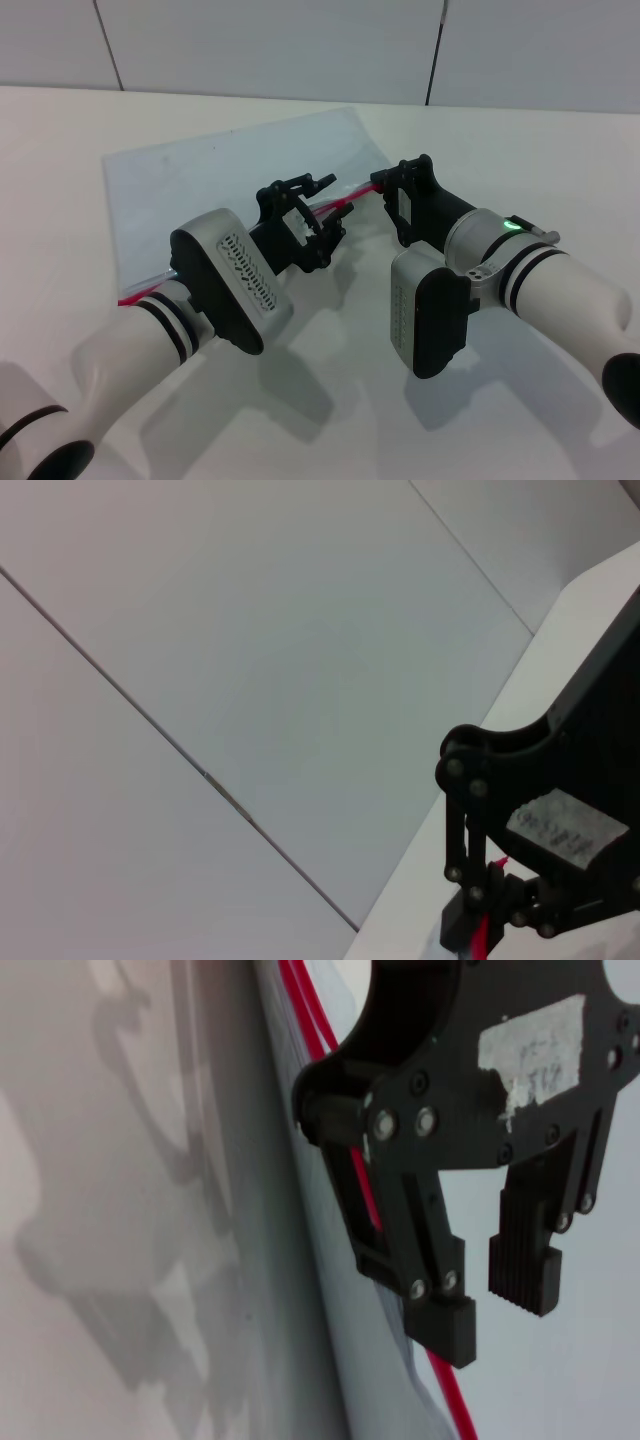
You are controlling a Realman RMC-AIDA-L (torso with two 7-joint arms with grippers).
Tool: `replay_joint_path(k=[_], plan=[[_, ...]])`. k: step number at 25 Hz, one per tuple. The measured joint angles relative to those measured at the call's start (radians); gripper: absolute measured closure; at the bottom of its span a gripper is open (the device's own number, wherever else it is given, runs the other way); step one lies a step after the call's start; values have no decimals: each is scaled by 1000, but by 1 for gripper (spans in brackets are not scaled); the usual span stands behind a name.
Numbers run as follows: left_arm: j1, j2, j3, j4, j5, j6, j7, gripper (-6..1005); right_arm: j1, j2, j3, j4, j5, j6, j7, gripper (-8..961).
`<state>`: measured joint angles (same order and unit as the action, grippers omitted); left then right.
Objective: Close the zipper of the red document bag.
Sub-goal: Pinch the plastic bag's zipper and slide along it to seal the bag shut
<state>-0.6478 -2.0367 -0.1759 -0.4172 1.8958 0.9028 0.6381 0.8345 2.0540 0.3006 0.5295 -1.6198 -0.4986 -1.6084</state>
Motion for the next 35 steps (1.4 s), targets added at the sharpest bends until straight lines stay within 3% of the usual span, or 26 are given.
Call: replay_joint_path(k=[12, 35], plan=[[-1, 0, -1, 0, 0, -1, 0, 750, 0, -2, 0, 10, -4, -2, -4, 937], [1, -1, -10, 16, -9, -3, -9, 892, 0, -3, -3, 10, -8, 6, -4, 937]])
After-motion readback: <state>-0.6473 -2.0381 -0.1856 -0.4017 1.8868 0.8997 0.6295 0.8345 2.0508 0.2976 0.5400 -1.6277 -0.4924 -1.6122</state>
